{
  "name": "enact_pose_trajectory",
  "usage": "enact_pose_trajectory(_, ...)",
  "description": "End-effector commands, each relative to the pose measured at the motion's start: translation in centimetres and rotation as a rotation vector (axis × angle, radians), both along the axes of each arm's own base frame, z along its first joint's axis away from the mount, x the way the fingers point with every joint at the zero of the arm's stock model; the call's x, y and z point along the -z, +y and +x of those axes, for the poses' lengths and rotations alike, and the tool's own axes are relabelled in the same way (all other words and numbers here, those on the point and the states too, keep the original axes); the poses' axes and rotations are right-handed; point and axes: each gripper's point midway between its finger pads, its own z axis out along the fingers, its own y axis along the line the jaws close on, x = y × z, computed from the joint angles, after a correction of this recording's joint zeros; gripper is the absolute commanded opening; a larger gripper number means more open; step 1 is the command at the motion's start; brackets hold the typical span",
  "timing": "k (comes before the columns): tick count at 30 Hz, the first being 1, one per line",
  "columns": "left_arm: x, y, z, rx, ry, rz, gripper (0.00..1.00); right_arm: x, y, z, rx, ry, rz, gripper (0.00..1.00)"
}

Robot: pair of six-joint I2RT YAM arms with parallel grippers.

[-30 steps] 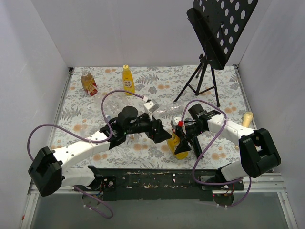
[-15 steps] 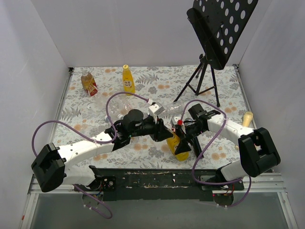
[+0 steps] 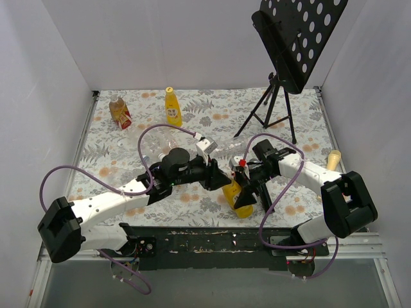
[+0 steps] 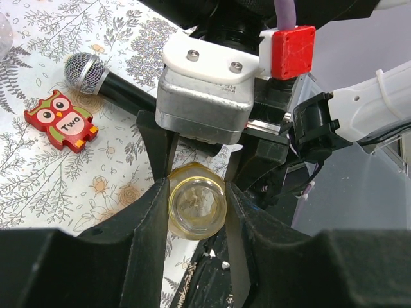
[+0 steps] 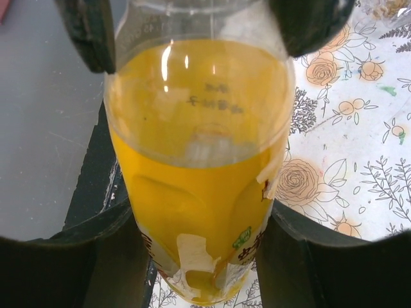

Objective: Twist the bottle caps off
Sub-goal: Place the plastic bottle at the corner of the board.

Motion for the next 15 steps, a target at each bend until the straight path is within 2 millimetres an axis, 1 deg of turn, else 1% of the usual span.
enact_pose_trajectory(1,-2.7,0.8,-0.1,-0.034,0.006,-0.060,0.00,-2.2,0.9,0.4,-0.033,-0.061,0.099,0.63)
enact_pose_trajectory(4,-2.3,1.3,-0.2,-0.045,0.015,-0.038,0.00,-2.4,0.9,0.4,-0.033,-0.064,0.100,0.79)
enact_pose_trajectory(5,-2.3,1.4,-0.3,-0.050,0.018,-0.033,0.00,-2.4,0.9,0.5,-0.033,-0.064,0.099,0.82)
enact_pose_trajectory(7,-2.5,1.8,-0.3,-0.061,0.010,-0.029,0.00,-2.3,0.8,0.5,-0.032,-0.062,0.094,0.83)
enact_pose_trajectory(12,-3.5,2.4,-0.2,-0.079,-0.015,-0.028,0.00,-2.3,0.8,0.5,-0.032,-0.064,0.092,0.83)
enact_pose_trajectory(13,-3.0,2.6,-0.3,-0.082,-0.005,-0.002,0.00,-2.3,0.8,0.6,-0.030,-0.069,0.091,0.83)
enact_pose_trajectory(15,-3.0,3.1,0.0,-0.100,-0.013,0.027,0.00,-2.4,0.8,0.9,-0.025,-0.078,0.087,0.83)
